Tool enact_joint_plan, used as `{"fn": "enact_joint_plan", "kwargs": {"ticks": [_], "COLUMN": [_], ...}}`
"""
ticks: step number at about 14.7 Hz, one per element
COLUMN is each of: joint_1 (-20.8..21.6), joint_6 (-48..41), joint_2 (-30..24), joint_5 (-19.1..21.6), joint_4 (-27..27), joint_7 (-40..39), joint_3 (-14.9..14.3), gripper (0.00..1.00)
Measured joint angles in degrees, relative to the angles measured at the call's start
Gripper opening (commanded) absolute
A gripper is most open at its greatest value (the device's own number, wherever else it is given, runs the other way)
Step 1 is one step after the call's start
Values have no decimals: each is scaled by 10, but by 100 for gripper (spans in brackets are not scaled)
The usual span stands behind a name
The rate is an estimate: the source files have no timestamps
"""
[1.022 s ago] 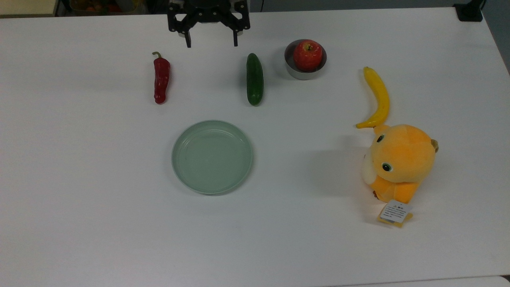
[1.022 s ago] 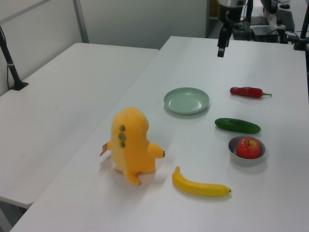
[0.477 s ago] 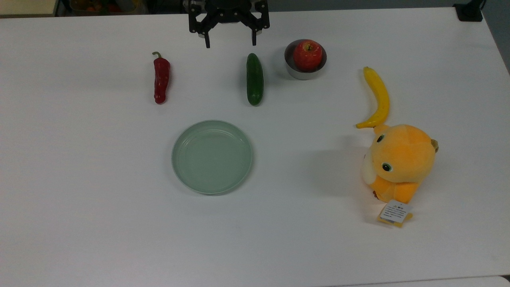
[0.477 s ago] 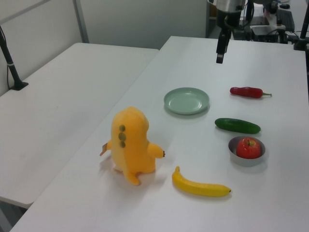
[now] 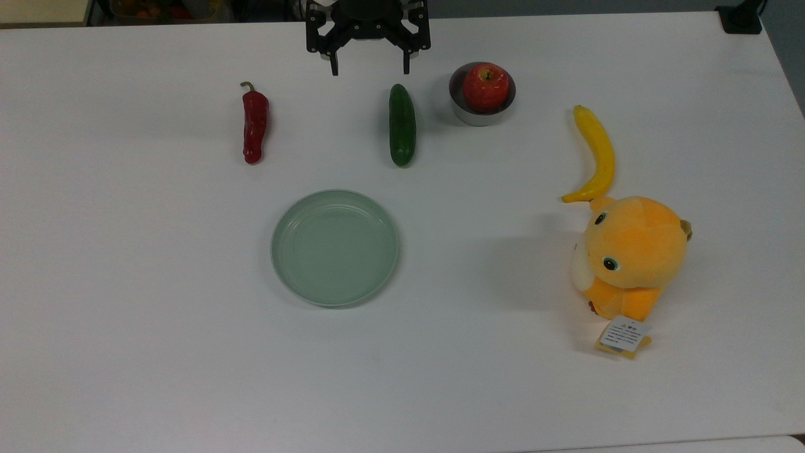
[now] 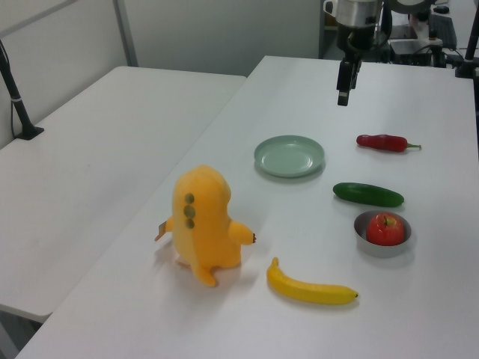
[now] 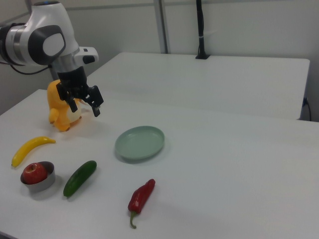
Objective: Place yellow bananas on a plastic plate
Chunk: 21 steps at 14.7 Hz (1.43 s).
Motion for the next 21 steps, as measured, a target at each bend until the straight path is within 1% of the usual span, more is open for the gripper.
{"fn": "enact_joint_plan", "kwargs": {"ticks": [9, 21], "joint_1": [-11, -15], "joint_6": [0, 0], "joint_2": [-15, -15], "joint_5": [0, 0], "joint_4": [-38, -47], "joint_7": [11, 12], "joint_3": [0, 0], "gripper": [100, 100]}}
